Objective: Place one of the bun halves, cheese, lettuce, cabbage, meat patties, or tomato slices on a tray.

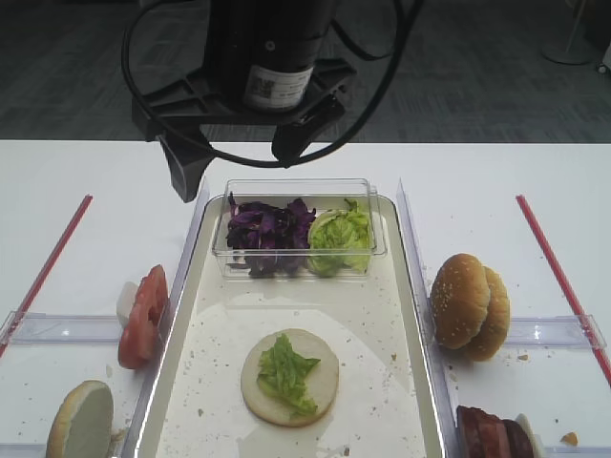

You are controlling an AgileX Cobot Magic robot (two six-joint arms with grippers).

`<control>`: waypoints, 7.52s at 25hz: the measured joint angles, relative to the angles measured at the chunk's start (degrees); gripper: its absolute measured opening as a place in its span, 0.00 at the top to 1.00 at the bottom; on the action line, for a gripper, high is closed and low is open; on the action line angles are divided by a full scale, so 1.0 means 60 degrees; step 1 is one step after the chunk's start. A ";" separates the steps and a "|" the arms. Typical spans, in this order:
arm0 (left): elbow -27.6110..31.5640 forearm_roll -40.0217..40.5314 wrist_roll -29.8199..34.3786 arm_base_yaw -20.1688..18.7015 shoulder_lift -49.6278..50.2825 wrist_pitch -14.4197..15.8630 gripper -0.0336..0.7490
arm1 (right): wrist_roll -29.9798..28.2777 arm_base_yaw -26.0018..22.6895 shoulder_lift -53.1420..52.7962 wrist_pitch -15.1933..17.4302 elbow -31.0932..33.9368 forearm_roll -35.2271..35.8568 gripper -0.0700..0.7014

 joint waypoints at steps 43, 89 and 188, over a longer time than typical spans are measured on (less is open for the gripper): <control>0.0000 0.0000 0.0000 0.0000 0.0000 0.0000 0.24 | 0.0138 -0.7021 0.0000 0.0022 0.0000 -0.1268 0.01; 0.0000 0.0000 0.0000 0.0000 0.0000 0.0000 0.24 | -0.0085 -0.7020 -1.1311 -0.0925 1.2552 -0.1466 0.01; 0.0000 0.0000 0.0000 0.0000 0.0000 0.0000 0.24 | -0.0203 -0.7020 -1.8048 -0.1090 1.2972 -0.1366 0.07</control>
